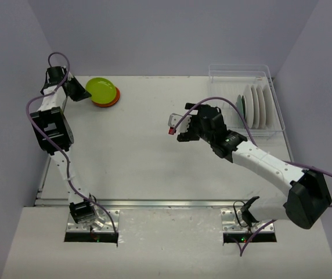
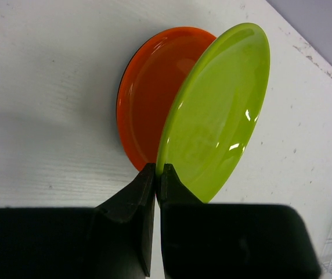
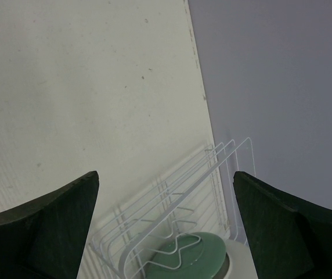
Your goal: Unload the plates from the dish rack
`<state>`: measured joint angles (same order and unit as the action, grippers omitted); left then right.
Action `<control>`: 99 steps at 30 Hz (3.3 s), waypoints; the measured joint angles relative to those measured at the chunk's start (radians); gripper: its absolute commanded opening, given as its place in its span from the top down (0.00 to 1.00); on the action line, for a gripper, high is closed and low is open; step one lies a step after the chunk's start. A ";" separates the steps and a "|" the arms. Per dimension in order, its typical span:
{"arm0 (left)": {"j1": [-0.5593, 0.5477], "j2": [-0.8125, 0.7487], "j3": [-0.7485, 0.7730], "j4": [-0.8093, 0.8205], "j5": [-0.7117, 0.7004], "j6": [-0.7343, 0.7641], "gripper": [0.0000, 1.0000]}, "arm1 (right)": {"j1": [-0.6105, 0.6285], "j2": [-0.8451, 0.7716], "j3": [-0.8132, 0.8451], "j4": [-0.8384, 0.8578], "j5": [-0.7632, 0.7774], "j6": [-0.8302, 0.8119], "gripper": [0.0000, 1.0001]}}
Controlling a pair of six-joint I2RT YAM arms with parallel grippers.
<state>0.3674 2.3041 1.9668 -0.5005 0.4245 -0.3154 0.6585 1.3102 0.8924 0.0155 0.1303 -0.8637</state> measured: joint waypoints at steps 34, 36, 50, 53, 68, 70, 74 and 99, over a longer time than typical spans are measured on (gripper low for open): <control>-0.362 -0.606 -0.400 0.116 -0.386 0.312 0.47 | -0.402 0.191 0.482 -0.356 -0.038 0.605 0.26; -0.448 -0.712 -0.466 0.152 -0.430 0.347 0.47 | -0.452 0.199 0.486 -0.391 -0.042 0.661 0.43; -0.583 -0.889 -0.595 0.193 -0.605 0.423 0.47 | -0.545 0.269 0.488 -0.500 0.034 0.829 0.61; -0.590 -0.889 -0.595 0.190 -0.611 0.423 0.47 | -0.545 0.295 0.495 -0.503 0.069 0.849 0.62; -0.590 -0.891 -0.598 0.186 -0.612 0.401 0.47 | -0.586 0.413 0.550 -0.518 0.116 0.883 0.66; -0.590 -0.895 -0.604 0.186 -0.611 0.395 0.47 | -0.597 0.420 0.550 -0.518 0.115 0.882 0.66; -0.590 -0.898 -0.617 0.183 -0.607 0.385 0.47 | -0.611 0.431 0.550 -0.518 0.113 0.879 0.66; -0.605 -0.918 -0.631 0.182 -0.606 0.362 0.47 | -0.641 0.502 0.551 -0.502 0.069 0.865 0.85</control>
<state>-0.2375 1.3857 1.3361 -0.3182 -0.1814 0.0471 0.0170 1.8126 1.4439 -0.4868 0.1991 0.0008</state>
